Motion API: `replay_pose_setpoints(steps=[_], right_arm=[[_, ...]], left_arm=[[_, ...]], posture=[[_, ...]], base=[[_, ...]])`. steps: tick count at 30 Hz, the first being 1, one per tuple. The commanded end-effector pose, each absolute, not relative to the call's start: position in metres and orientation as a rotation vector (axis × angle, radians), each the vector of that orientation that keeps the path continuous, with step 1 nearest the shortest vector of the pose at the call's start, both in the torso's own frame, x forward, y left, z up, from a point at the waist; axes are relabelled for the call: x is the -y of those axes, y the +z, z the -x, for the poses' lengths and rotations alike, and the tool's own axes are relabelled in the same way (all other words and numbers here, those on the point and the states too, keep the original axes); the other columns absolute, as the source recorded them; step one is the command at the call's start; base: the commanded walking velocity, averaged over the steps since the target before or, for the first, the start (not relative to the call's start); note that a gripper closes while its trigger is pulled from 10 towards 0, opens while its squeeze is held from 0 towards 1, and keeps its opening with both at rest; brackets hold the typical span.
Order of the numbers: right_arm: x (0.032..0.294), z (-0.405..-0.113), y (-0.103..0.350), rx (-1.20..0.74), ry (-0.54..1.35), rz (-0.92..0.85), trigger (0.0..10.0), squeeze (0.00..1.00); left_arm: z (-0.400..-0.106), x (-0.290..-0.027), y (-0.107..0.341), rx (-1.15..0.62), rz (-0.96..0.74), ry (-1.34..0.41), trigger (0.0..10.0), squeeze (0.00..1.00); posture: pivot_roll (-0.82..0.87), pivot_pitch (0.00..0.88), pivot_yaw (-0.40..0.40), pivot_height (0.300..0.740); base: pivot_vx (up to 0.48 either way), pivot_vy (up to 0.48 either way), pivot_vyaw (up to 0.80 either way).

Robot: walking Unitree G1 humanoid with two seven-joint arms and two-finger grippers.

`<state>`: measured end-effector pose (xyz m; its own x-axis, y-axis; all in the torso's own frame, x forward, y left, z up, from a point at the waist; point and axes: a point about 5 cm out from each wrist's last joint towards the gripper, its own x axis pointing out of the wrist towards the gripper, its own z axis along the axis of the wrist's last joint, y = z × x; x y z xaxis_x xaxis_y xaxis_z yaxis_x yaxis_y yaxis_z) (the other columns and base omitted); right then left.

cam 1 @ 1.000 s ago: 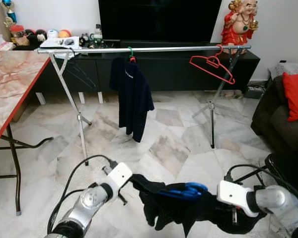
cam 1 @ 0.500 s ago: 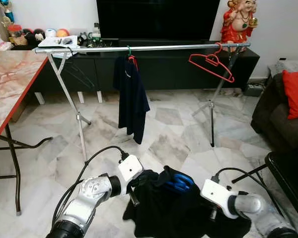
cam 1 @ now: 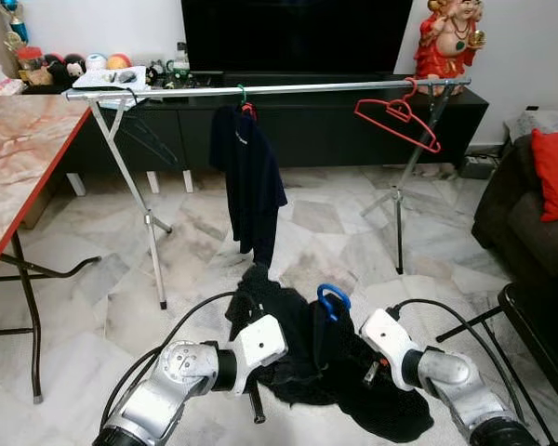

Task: Hang hanger

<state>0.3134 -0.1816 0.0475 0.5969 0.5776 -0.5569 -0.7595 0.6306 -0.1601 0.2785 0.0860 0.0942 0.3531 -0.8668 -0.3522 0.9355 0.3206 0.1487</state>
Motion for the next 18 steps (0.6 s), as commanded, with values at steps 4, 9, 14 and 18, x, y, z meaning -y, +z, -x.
replay_pose_setpoints(steps=[4,9,14,18], right_arm=[[0.189,-0.321,0.061,-0.439,0.760,0.436,0.0,0.00],[0.192,-0.321,0.059,-0.453,0.747,0.454,0.0,0.00],[0.188,-0.324,0.061,-0.447,0.732,0.455,0.0,0.00],[0.185,-0.326,0.061,-0.444,0.720,0.454,0.0,0.00]], left_arm=[[-0.303,-0.100,0.097,-0.245,-0.428,-0.940,10.0,0.00],[-0.314,-0.104,0.098,-0.253,-0.446,-0.823,10.0,0.00],[-0.298,-0.093,0.105,-0.231,-0.397,-1.016,10.0,0.98],[-0.282,-0.086,0.113,-0.199,-0.367,-1.180,10.0,1.00]], posture=[[0.06,0.029,-0.025,0.740],[0.06,0.031,-0.026,0.740],[0.06,0.038,-0.030,0.740],[0.07,0.040,-0.031,0.740]], base=[[0.000,0.000,0.00],[0.000,0.000,0.00],[0.000,0.000,0.00],[0.000,0.000,0.00]])
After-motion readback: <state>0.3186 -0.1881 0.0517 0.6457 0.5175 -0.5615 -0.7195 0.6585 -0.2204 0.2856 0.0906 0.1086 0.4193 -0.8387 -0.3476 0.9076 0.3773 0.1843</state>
